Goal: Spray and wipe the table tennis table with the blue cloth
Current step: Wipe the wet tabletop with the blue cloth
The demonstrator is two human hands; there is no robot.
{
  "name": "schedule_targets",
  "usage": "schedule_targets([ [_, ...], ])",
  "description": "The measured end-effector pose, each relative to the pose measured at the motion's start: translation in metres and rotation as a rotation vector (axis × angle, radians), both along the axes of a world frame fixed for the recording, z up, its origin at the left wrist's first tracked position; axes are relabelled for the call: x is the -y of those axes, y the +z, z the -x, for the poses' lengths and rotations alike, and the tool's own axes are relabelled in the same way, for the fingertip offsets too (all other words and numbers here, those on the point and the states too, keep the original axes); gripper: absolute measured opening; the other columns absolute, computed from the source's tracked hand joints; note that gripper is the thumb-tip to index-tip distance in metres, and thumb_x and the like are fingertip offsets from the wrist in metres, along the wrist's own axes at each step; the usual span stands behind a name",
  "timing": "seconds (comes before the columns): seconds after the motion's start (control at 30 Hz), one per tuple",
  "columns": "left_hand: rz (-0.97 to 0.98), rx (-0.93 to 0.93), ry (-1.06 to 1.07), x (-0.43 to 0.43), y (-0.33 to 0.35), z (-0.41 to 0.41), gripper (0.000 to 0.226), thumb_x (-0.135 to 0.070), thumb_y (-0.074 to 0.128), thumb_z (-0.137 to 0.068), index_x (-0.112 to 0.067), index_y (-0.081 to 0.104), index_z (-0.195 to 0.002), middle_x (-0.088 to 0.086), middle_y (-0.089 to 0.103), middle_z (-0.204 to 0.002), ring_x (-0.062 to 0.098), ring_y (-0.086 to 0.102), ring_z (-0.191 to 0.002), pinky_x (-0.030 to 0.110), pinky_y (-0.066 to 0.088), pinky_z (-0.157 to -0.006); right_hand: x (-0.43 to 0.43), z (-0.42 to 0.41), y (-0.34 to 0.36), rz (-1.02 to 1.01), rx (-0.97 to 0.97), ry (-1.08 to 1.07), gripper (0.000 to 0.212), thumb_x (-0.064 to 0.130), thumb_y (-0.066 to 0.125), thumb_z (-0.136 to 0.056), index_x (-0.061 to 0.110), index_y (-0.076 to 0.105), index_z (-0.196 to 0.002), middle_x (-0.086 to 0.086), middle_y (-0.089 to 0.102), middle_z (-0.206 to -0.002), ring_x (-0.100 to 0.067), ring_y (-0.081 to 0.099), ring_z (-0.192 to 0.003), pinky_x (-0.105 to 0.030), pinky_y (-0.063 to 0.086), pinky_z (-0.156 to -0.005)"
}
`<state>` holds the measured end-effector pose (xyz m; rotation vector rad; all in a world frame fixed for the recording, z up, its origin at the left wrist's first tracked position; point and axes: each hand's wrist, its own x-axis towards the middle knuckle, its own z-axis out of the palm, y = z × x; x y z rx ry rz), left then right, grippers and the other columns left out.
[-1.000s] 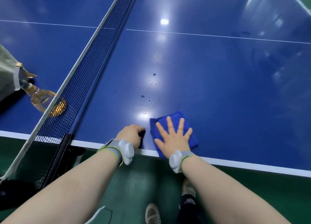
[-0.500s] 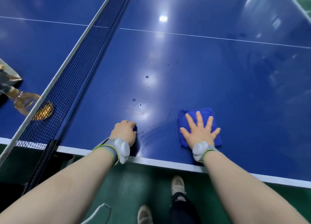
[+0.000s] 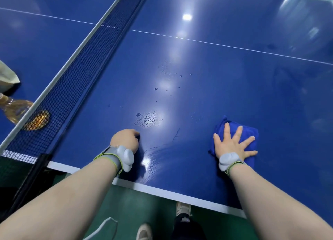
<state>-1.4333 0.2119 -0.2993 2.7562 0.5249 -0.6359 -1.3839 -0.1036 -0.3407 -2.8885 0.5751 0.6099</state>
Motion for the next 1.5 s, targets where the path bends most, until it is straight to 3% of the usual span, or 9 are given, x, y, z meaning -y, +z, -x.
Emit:
schedule_targets([
  [0.17, 0.006, -0.035, 0.0, -0.004, 0.001, -0.004, 0.029, -0.011, 0.047, -0.082, -0.027, 0.067, -0.095, -0.002, 0.067, -0.11, 0.022, 0.048, -0.081, 0.027, 0.05, -0.077, -0.065, -0.003, -0.004, -0.014, 0.03, 0.353, 0.068, 0.067, 0.021, -0.095, 0.046, -0.01, -0.151, 0.001, -0.022, -0.162, -0.048, -0.022, -0.143, -0.077, 0.0, -0.106],
  [0.33, 0.014, -0.063, -0.016, -0.006, 0.003, -0.006, 0.035, -0.012, 0.049, -0.084, -0.028, 0.067, -0.109, -0.006, 0.063, -0.122, 0.024, 0.058, -0.098, 0.026, 0.047, -0.084, -0.132, 0.013, -0.006, -0.043, 0.024, 0.822, 0.067, 0.067, 0.024, -0.095, 0.047, -0.007, -0.151, 0.002, -0.024, -0.161, -0.048, -0.028, -0.14, -0.076, -0.01, -0.103],
  [0.43, 0.038, -0.069, 0.008, -0.009, 0.003, -0.007, 0.031, -0.015, 0.049, -0.086, -0.029, 0.069, -0.105, -0.008, 0.067, -0.112, 0.019, 0.061, -0.096, 0.021, 0.043, -0.076, -0.149, 0.018, -0.005, -0.063, 0.004, 1.067, 0.067, 0.067, 0.028, -0.094, 0.05, -0.004, -0.151, 0.004, -0.022, -0.162, -0.045, -0.03, -0.141, -0.074, -0.014, -0.103],
  [0.53, 0.038, -0.071, 0.032, -0.008, 0.004, -0.008, 0.027, -0.017, 0.049, -0.089, -0.027, 0.071, -0.1, -0.007, 0.07, -0.102, 0.019, 0.061, -0.089, 0.022, 0.041, -0.074, -0.147, 0.012, -0.004, -0.058, -0.009, 1.134, 0.066, 0.068, 0.03, -0.093, 0.052, -0.001, -0.15, 0.006, -0.02, -0.162, -0.042, -0.028, -0.143, -0.074, -0.012, -0.105],
  [0.67, 0.01, -0.072, 0.084, -0.003, 0.011, -0.016, 0.027, -0.019, 0.05, -0.089, -0.023, 0.069, -0.107, -0.002, 0.068, -0.111, 0.025, 0.062, -0.1, 0.024, 0.046, -0.08, -0.131, -0.003, -0.002, -0.066, -0.005, 1.027, 0.066, 0.07, 0.029, -0.092, 0.053, -0.001, -0.15, 0.009, -0.019, -0.162, -0.039, -0.028, -0.144, -0.072, -0.012, -0.107],
  [0.87, 0.076, 0.052, 0.236, 0.025, 0.012, -0.031, 0.034, -0.023, 0.05, -0.092, -0.024, 0.056, -0.126, 0.003, 0.057, -0.128, 0.027, 0.053, -0.117, 0.035, 0.047, -0.093, -0.053, -0.047, -0.002, -0.06, 0.012, 0.574, 0.068, 0.071, 0.026, -0.092, 0.051, -0.003, -0.15, 0.01, -0.019, -0.162, -0.039, -0.024, -0.145, -0.071, -0.005, -0.11],
  [1.03, 0.23, 0.319, 0.179, 0.063, 0.019, -0.052, 0.051, -0.018, 0.053, -0.092, -0.022, 0.041, -0.142, 0.0, 0.038, -0.148, 0.025, 0.035, -0.134, 0.034, 0.032, -0.109, 0.037, -0.07, -0.002, -0.035, 0.013, 0.202, 0.068, 0.071, 0.025, -0.093, 0.05, -0.002, -0.151, 0.008, -0.016, -0.163, -0.038, -0.02, -0.147, -0.072, 0.0, -0.11],
  [1.17, 0.22, 0.308, 0.13, 0.082, 0.028, -0.069, 0.057, -0.022, 0.052, -0.095, -0.02, 0.031, -0.148, 0.002, 0.022, -0.157, 0.025, 0.023, -0.143, 0.033, 0.021, -0.115, 0.097, -0.082, -0.002, -0.01, 0.008, -0.025, 0.069, 0.073, 0.022, -0.091, 0.049, 0.0, -0.152, 0.005, -0.015, -0.163, -0.039, -0.017, -0.147, -0.073, 0.001, -0.11],
  [1.5, 0.166, 0.104, 0.116, 0.091, 0.023, -0.079, 0.052, -0.03, 0.041, -0.1, -0.021, 0.026, -0.149, 0.0, 0.005, -0.161, 0.023, 0.0, -0.148, 0.042, 0.016, -0.118, 0.102, -0.1, -0.001, 0.01, -0.017, -0.07, 0.069, 0.071, 0.016, -0.093, 0.045, -0.007, -0.152, 0.0, -0.017, -0.163, -0.045, -0.017, -0.145, -0.078, 0.003, -0.106],
])
